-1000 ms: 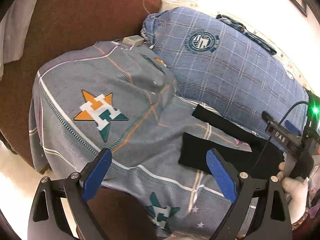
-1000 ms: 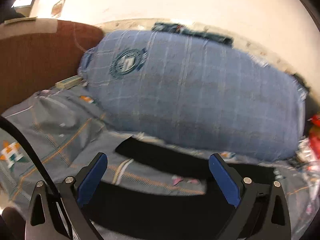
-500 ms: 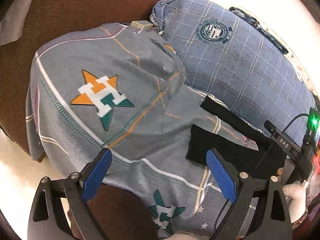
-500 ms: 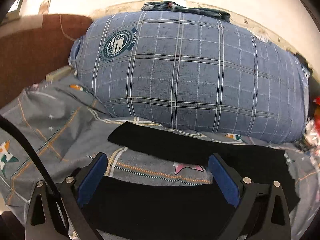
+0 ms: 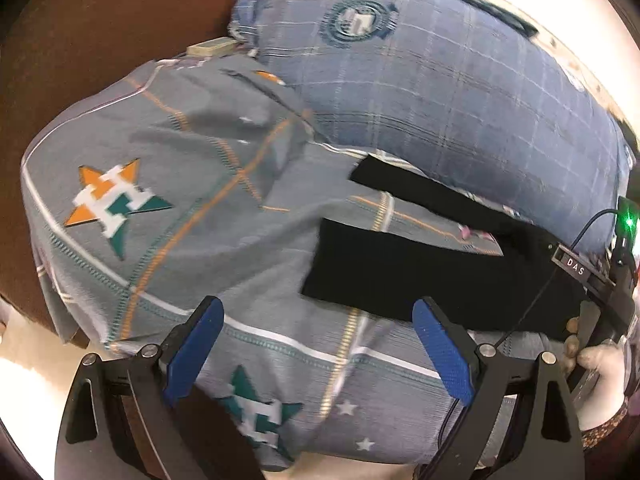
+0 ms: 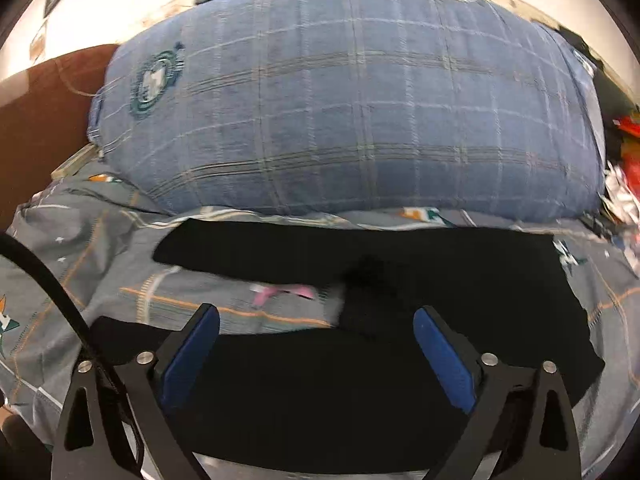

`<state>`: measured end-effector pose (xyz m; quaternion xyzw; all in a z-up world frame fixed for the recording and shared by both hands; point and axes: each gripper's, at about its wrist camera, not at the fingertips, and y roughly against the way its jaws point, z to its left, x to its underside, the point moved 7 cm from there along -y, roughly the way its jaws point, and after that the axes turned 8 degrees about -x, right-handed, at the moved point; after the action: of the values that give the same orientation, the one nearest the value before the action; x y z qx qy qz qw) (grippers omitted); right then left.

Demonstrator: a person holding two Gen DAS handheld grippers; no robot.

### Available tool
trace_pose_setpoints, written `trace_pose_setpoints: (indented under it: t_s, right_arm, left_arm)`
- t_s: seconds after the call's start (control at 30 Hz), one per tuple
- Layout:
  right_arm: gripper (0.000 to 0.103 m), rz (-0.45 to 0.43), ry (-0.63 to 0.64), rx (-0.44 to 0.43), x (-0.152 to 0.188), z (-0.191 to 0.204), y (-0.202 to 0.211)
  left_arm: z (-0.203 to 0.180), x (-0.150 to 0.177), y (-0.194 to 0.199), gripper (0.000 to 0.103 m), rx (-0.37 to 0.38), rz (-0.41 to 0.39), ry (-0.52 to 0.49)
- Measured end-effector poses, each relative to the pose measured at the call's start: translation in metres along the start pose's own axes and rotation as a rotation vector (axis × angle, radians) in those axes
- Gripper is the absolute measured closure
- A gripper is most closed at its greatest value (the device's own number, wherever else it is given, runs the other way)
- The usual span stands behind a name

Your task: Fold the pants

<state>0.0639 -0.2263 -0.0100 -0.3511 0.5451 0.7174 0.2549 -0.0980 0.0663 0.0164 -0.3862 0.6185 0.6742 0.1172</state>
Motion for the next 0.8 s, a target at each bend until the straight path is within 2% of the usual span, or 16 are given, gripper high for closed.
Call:
trace_pose_setpoints:
  t_s: [0.23,0.43,0.53,0.67,0.8]
  right_arm:
    - [0.006,0.043,-0.108,0.009,0.020,-0.068,0.011]
    - [0.007,0.049,-0.150,-0.021,0.036,-0.113,0.049]
    - [0.007,0.034,-0.147,0.008,0.041,-0.133,0.068]
    - [0.007,0.031,-0.157,0.012,0.032,-0.149,0.070]
    - [0.007,-0.001,-0.073,-0.003,0.002,-0.133,0.059]
  left_arm:
    - [-0.067,0.016,-0.024,0.008,0.098,0.104,-0.088]
    - [-0.104,0.022,-0.057,0.010,0.166,0.183,-0.124]
    - [-0.108,0.017,-0.067,0.022,0.183,0.199,-0.131]
    - [-0.093,-0.004,-0.079,0.022,0.179,0.197,-0.113]
    - [-0.076,-0.044,-0.101,0.022,0.163,0.182,-0.112]
